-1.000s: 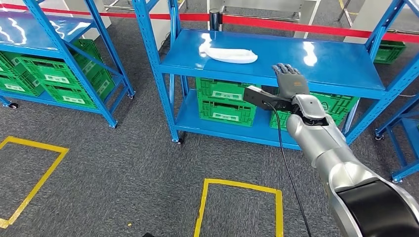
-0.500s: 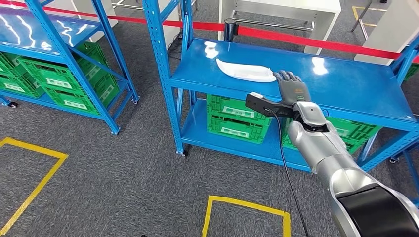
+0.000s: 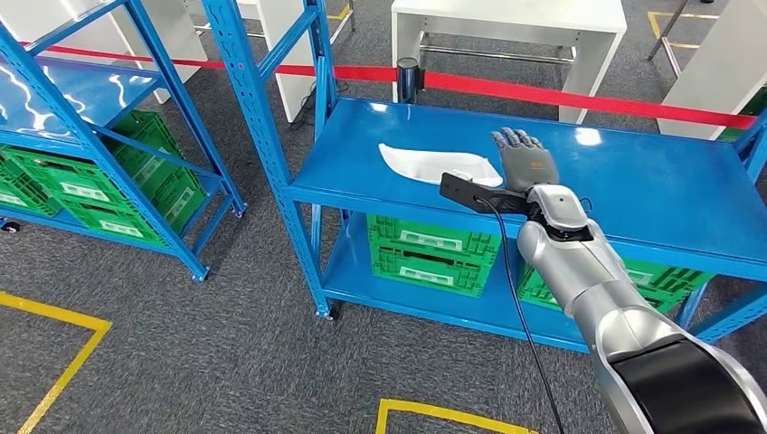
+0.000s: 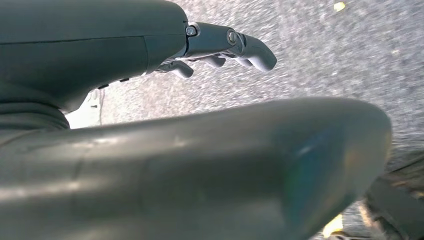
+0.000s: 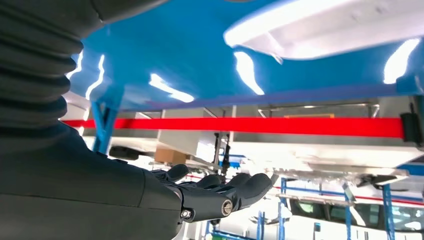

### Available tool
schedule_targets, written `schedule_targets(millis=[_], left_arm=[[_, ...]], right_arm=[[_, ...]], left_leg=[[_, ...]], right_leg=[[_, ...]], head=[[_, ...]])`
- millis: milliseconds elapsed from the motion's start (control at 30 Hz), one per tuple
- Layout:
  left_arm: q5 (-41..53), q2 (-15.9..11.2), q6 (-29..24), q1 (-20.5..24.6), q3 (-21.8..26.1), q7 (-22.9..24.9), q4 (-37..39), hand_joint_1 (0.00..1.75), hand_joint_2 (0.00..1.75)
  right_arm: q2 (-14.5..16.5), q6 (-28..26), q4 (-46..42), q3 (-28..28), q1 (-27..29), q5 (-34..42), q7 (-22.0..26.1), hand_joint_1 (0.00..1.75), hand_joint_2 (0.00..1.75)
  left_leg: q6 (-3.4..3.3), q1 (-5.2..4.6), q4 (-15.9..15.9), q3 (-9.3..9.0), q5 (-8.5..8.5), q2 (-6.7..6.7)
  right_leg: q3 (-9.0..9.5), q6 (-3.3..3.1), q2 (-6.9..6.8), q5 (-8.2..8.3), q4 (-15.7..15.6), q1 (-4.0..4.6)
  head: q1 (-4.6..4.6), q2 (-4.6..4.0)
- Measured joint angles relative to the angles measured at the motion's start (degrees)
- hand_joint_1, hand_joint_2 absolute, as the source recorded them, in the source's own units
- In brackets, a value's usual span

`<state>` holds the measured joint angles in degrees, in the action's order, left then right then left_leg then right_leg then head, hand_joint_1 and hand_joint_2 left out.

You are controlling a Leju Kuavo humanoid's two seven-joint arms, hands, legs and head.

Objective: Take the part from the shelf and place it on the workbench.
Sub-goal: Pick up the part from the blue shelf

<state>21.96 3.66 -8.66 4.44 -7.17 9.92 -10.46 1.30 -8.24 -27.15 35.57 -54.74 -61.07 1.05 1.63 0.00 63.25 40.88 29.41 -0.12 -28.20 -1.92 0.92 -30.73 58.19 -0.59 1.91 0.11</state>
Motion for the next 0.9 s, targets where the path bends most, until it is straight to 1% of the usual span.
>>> schedule_targets(millis=[33,67,100,133,167,200,233,267,300,333,367,467,500,533,567,600,633,667,700,733,767,800,867,900], left_arm=[[-0.01,-0.01,0.00,-0.08,0.01,-0.01,0.04,0.00,0.00],[-0.01,0.01,-0.01,-0.16,0.02,0.00,0.08,0.00,0.00],[-0.02,0.02,-0.03,-0.16,0.02,-0.02,0.10,0.00,0.00],[-0.02,0.07,-0.05,-0.10,0.03,-0.02,0.09,0.00,0.00],[-0.01,0.14,-0.09,-0.03,0.03,0.01,0.06,0.00,0.00],[0.00,0.20,-0.13,0.08,0.04,0.03,0.04,0.00,0.00],[0.02,0.25,-0.19,0.23,0.07,0.11,0.02,0.00,0.00],[0.05,0.27,-0.26,0.36,0.08,0.20,0.00,0.00,0.00],[0.08,0.27,-0.31,0.48,0.10,0.27,0.00,0.00,0.00],[0.10,0.27,-0.36,0.56,0.11,0.33,0.00,0.00,0.00],[0.11,0.28,-0.37,0.58,0.11,0.35,-0.01,0.00,0.00],[0.14,0.29,-0.37,0.60,0.11,0.38,-0.01,0.00,0.00],[0.18,0.32,-0.37,0.61,0.11,0.48,-0.01,0.00,0.00],[0.27,0.41,-0.37,0.60,0.12,0.64,0.00,0.00,0.00],[0.35,0.52,-0.36,0.62,0.14,0.78,0.02,0.00,0.00],[0.43,0.63,-0.32,0.66,0.18,0.87,0.03,0.00,0.00],[0.48,0.71,-0.26,0.70,0.22,0.88,0.04,0.00,0.00],[0.49,0.74,-0.20,0.75,0.26,0.82,0.04,0.00,0.00],[0.50,0.73,-0.16,0.78,0.28,0.77,0.04,0.00,0.00],[0.54,0.73,-0.13,0.79,0.28,0.75,0.04,0.00,0.00],[0.58,0.74,-0.13,0.83,0.28,0.74,0.04,0.00,0.00],[0.63,0.77,-0.13,0.89,0.28,0.75,0.04,0.00,0.00],[0.72,0.83,-0.13,0.98,0.28,0.86,0.04,0.00,0.00],[0.74,0.84,-0.13,0.99,0.28,0.94,0.04,0.00,0.00]], right_arm=[[0.15,0.04,-0.01,0.02,0.03,0.00,0.01,0.00,1.75],[0.28,0.08,-0.05,0.03,0.11,0.01,0.05,0.00,1.75],[0.37,0.11,-0.09,0.04,0.11,0.01,0.13,0.00,1.75],[0.42,0.12,-0.13,0.06,0.05,0.02,0.22,0.00,1.75],[0.45,0.10,-0.20,0.09,-0.02,0.02,0.38,0.00,1.75],[0.48,0.08,-0.25,0.16,-0.14,0.01,0.55,0.00,1.75],[0.55,0.08,-0.30,0.30,-0.17,0.01,0.73,0.00,1.75],[0.62,0.09,-0.34,0.49,-0.06,0.01,0.89,0.00,1.75],[0.69,0.11,-0.34,0.66,0.05,0.01,0.99,0.00,1.75],[0.75,0.13,-0.34,0.78,0.18,0.02,1.05,0.00,1.75],[0.77,0.15,-0.34,0.85,0.28,0.02,1.07,0.00,1.75],[0.78,0.19,-0.34,0.87,0.39,0.02,1.07,0.00,1.75],[0.78,0.25,-0.34,0.90,0.61,0.05,1.07,0.00,1.75],[0.79,0.32,-0.34,0.94,0.88,0.13,1.09,0.00,1.31],[0.77,0.44,-0.34,0.98,1.18,0.38,1.26,0.00,0.87],[0.76,0.59,-0.35,1.03,1.54,0.68,1.45,0.00,0.44],[0.74,0.67,-0.36,1.08,1.77,0.97,1.64,0.00,0.44],[0.71,0.71,-0.36,1.12,1.95,1.23,1.80,0.00,0.87],[0.69,0.68,-0.38,1.16,2.08,1.32,1.83,0.00,1.31],[0.66,0.64,-0.39,1.22,2.13,1.36,1.83,0.00,1.75],[0.64,0.71,-0.40,1.33,2.18,1.39,1.83,0.00,1.75],[0.64,0.95,-0.41,1.48,2.31,1.41,1.84,0.00,1.75],[0.62,2.20,-0.41,1.89,2.87,1.50,1.78,0.00,1.75],[0.61,3.14,-0.41,2.14,3.24,1.61,1.72,0.00,1.75]], left_leg=[[-0.24,-0.09,-2.86,-0.42,-4.31,0.13],[-0.56,-0.19,-4.84,-0.88,-7.23,0.23],[-0.90,-0.27,-5.99,-1.49,-8.51,0.24],[-1.28,-0.27,-6.24,-2.52,-8.23,0.13],[-1.78,-0.19,-6.59,-3.42,-7.98,0.04],[-2.24,-0.09,-6.78,-4.31,-7.83,-0.04],[-2.65,-0.01,-6.86,-5.11,-7.55,-0.08],[-2.96,0.04,-6.87,-5.64,-7.15,-0.07],[-3.09,0.05,-6.85,-5.97,-6.82,-0.12],[-3.13,0.05,-6.85,-6.20,-6.58,-0.15],[-3.14,0.05,-6.85,-6.31,-6.46,-0.17],[-3.15,0.06,-6.85,-6.42,-6.35,-0.20],[-3.13,0.06,-6.83,-6.69,-6.06,-0.29],[-3.04,0.07,-6.72,-7.22,-5.56,-0.41],[-2.65,0.05,-6.33,-8.02,-4.54,-0.52],[-2.13,0.01,-5.99,-8.70,-3.51,-0.62],[-1.57,-0.03,-5.58,-9.20,-2.71,-0.66],[-1.00,-0.07,-5.19,-9.41,-2.18,-0.66],[-0.66,-0.06,-4.60,-9.00,-2.25,-0.61],[-0.40,-0.02,-3.19,-8.22,-2.32,-0.53],[-0.11,0.03,-0.92,-6.85,-2.07,-0.42],[0.14,0.11,2.18,-4.95,-1.30,-0.32],[0.52,0.20,8.99,-0.58,1.59,-0.22],[0.60,0.23,11.09,1.08,2.53,-0.20]], right_leg=[[0.85,0.35,0.09,-0.95,-0.23,0.03],[1.92,0.76,0.18,-1.54,-0.52,0.08],[2.86,1.19,0.27,-1.57,-0.51,0.15],[3.41,1.56,0.30,-1.23,-0.23,0.19],[3.35,1.82,0.19,-0.54,1.18,0.18],[2.21,2.03,0.05,-0.02,3.50,0.15],[0.38,2.23,-0.10,-0.28,6.47,0.08],[-1.93,2.42,-0.26,-1.16,9.67,0.00],[-3.85,2.58,-0.33,-2.24,12.06,-0.03],[-5.20,2.69,-0.36,-3.25,13.62,-0.06],[-5.79,2.72,-0.38,-3.87,14.26,-0.06],[-6.29,2.73,-0.39,-4.46,14.72,-0.06],[-7.21,2.78,-0.40,-5.51,15.20,-0.07],[-8.25,2.87,-0.44,-5.99,14.55,-0.10],[-8.73,2.77,-0.65,-3.36,10.93,-0.05],[-8.96,2.45,-0.80,-0.36,7.19,0.00],[-8.58,2.00,-0.93,3.32,3.20,0.06],[-8.02,1.46,-0.97,6.44,0.34,0.13],[-7.79,1.01,-0.83,6.60,0.26,0.06],[-7.57,0.68,-0.74,6.51,0.15,-0.02],[-7.29,0.35,-0.67,6.39,0.06,-0.10],[-7.02,0.04,-0.64,6.21,-0.03,-0.15],[-6.61,-0.36,-0.59,5.72,-0.03,-0.13],[-6.40,-0.42,-0.55,5.47,-0.03,-0.10]], head=[[-0.01,0.00],[-0.01,0.00],[-0.04,0.00],[-0.08,0.00],[-0.13,0.00],[-0.25,0.00],[-0.34,0.00],[-0.44,0.00],[-0.49,0.00],[-0.49,0.00],[-0.49,0.00],[-0.50,0.00],[-0.51,0.00],[-0.52,0.00],[-0.50,0.00],[-0.52,0.00],[-0.53,0.00],[-0.55,0.00],[-0.59,0.00],[-0.55,0.00],[-0.47,0.00],[-0.41,0.00],[-0.31,0.00],[-0.31,0.00]])
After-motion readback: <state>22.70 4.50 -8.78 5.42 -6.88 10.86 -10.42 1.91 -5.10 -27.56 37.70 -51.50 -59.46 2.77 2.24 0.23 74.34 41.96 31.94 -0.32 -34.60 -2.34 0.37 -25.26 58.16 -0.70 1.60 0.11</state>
